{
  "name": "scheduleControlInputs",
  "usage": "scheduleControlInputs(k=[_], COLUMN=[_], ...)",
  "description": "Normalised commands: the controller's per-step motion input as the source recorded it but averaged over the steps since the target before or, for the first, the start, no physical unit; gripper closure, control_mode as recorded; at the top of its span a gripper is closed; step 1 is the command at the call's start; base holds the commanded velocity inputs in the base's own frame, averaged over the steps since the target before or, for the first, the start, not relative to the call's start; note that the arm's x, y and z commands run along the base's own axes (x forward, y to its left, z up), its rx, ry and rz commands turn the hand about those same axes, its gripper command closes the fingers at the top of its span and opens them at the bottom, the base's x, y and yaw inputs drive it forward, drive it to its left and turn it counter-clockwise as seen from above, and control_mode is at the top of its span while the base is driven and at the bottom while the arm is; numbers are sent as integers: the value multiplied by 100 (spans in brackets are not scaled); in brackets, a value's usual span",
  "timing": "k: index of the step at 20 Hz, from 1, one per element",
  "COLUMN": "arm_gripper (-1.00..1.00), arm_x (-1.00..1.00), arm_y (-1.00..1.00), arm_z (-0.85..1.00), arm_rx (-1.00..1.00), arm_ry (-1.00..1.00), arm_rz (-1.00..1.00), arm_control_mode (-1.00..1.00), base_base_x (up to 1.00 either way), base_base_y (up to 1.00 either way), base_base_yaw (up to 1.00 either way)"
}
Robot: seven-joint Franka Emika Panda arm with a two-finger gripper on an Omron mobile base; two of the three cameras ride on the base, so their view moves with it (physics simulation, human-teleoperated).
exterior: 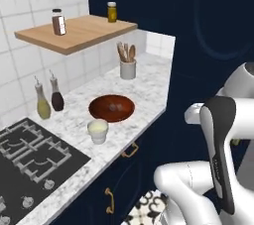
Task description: Grab a lemon wedge from the fridge and one ice cube from the ice bowl, and put them in the glass of lemonade.
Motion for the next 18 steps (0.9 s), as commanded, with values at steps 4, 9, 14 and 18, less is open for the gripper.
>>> scheduleControlInputs(k=[4, 9, 14, 18], arm_gripper=[100, 100, 100, 100], arm_x=[0, 0, 0, 0], arm_y=[0, 0, 0, 0], arm_z=[0, 0, 0, 0], arm_rx=[0, 0, 0, 0], arm_ry=[0, 0, 0, 0], arm_rz=[0, 0, 0, 0], arm_control_mode=[100, 100, 100, 100], base_base_x=[-7, 5, 67, 44], base_base_y=[6, 53, 4, -37], base_base_yaw=[50, 69, 57, 23])
